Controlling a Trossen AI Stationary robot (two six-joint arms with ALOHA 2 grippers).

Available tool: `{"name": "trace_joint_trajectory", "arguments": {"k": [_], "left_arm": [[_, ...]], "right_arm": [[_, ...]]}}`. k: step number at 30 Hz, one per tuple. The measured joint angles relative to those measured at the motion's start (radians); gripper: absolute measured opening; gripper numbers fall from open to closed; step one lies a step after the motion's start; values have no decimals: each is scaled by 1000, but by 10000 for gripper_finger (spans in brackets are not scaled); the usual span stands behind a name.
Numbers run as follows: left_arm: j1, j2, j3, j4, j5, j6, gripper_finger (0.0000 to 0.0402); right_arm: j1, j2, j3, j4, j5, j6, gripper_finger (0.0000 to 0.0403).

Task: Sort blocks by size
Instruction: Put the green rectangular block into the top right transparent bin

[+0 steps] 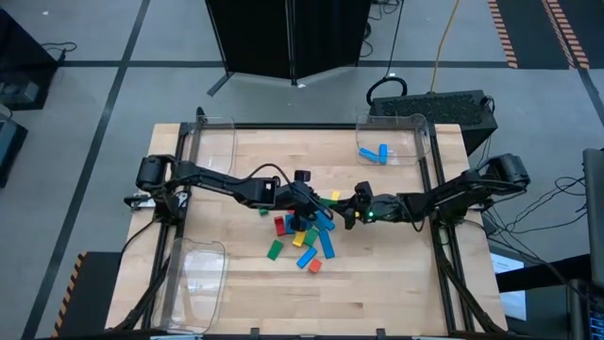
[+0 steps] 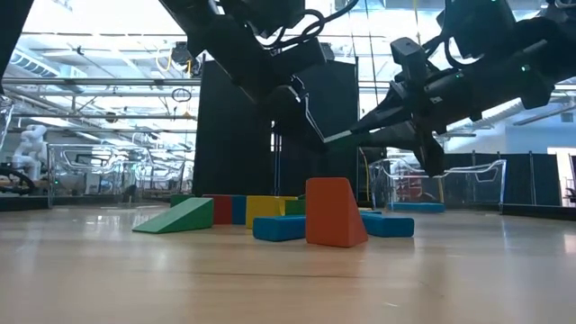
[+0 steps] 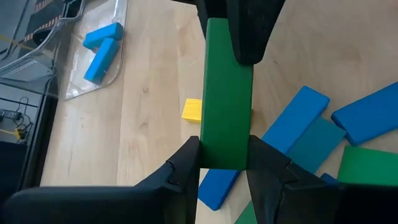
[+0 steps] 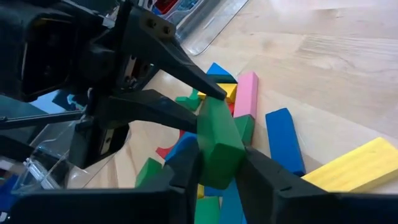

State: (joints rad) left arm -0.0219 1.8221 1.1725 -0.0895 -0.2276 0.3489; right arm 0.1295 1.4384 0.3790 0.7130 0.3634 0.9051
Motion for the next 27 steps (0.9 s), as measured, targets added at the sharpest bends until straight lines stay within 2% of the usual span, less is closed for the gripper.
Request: {"name": "trace_joint_trajectory", "arguments": {"k": [5, 15, 19, 27], "left_arm": [[0, 0, 0, -2, 1, 0, 103], [-1, -16, 0, -43, -10, -5, 191], [0, -41, 2, -98, -3, -5, 197], [24, -63, -2, -110, 127, -31, 198]], "right_arm": [[0, 0, 0, -1, -3, -2, 68], [-15, -41, -2, -37, -1, -54, 64], [-32, -102, -2, -112, 3, -74, 64], [-76, -282, -1, -305, 31, -181, 64]]}}
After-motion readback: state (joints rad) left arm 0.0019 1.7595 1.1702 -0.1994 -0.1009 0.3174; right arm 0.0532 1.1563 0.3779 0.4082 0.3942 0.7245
